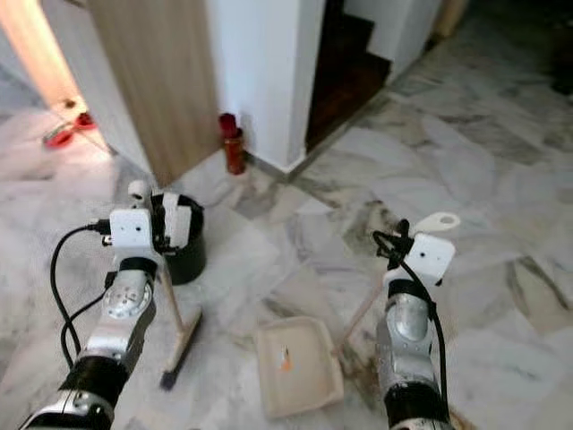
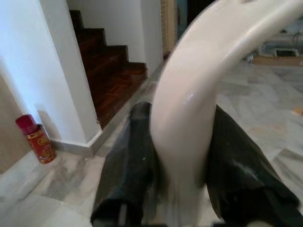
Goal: Sweep floor
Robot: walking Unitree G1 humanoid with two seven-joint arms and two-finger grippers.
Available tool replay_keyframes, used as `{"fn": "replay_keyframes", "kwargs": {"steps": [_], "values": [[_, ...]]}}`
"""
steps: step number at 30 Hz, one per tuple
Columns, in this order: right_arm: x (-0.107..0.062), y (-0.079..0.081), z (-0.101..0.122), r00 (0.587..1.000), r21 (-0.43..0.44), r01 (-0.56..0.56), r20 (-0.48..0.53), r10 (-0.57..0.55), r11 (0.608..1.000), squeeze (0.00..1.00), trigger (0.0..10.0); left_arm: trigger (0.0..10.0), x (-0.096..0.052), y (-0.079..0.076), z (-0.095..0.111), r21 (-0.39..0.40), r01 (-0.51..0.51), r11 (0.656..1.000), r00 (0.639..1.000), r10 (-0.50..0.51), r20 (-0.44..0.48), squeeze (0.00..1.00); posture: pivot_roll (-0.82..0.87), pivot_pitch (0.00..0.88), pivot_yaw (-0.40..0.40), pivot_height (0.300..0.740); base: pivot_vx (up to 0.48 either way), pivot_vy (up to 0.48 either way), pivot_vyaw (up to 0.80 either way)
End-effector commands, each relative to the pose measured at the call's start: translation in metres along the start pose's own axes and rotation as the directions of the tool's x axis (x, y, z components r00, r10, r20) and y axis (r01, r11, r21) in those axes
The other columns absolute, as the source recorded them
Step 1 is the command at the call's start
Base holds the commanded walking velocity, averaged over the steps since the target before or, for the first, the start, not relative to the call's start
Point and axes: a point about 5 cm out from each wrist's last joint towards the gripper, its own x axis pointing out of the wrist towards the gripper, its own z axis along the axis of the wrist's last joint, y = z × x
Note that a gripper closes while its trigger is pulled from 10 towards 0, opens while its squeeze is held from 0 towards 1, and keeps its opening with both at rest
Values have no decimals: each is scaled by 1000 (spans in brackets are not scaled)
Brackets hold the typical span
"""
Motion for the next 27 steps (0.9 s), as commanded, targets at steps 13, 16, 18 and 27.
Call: {"fn": "replay_keyframes", "kwargs": {"steps": [13, 16, 18, 27], "values": [[3, -5, 6, 999, -3, 12, 33, -12, 1000, 0, 10000, 10000, 2, -4, 5, 4, 11, 1000, 999, -11, 33, 0, -35, 122, -12, 740, 0, 0, -800], [4, -5, 7, 999, -4, 10, 36, -10, 1000, 0, 10000, 10000, 2, -5, 5, 1, 13, 1000, 999, -13, 33, 0, -38, 118, -15, 740, 0, 0, -800], [5, -6, 8, 999, -5, 9, 38, -9, 1000, 0, 10000, 10000, 3, -6, 6, -2, 13, 1000, 999, -13, 34, 0, -42, 116, -17, 740, 0, 0, -800], [5, -6, 10, 999, -5, 10, 49, -9, 1000, 0, 10000, 10000, 4, -7, 6, -12, 23, 1000, 999, -23, 35, 0, -42, 110, -16, 740, 0, 0, -800]]}}
